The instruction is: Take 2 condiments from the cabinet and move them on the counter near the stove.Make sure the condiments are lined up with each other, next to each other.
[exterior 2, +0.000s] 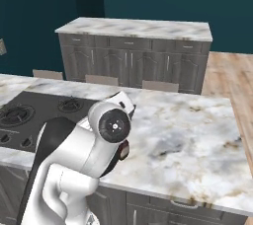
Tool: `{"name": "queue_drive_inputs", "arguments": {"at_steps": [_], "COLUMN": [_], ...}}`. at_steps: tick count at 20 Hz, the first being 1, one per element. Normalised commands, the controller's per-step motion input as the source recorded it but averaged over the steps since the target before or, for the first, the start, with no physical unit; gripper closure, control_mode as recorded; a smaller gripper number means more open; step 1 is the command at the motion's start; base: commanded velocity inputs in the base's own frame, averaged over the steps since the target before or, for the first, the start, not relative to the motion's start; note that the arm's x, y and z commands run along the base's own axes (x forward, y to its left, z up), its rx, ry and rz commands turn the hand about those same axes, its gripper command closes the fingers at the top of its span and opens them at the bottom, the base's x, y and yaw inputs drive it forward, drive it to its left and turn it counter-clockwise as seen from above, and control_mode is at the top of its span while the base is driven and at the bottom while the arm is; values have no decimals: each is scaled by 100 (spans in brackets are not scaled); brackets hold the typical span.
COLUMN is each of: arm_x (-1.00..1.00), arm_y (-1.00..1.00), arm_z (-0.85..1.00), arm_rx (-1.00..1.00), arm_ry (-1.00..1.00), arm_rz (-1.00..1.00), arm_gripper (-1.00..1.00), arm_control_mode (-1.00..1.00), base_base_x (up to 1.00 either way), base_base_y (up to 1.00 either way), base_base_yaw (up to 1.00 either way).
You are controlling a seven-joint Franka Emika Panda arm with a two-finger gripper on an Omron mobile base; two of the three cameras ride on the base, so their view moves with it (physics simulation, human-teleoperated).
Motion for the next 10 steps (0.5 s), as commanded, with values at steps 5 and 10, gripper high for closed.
{"name": "queue_drive_inputs", "arguments": {"at_steps": [5,10], "arm_x": [3,2], "arm_y": [-15,-21], "arm_z": [-45,-42], "arm_rx": [0,3], "arm_ry": [2,1], "arm_rz": [7,6], "arm_gripper": [100,100], "arm_control_mode": [-100,-100], "base_base_x": [0,0], "base_base_y": [0,0], "base_base_yaw": [0,0]}}
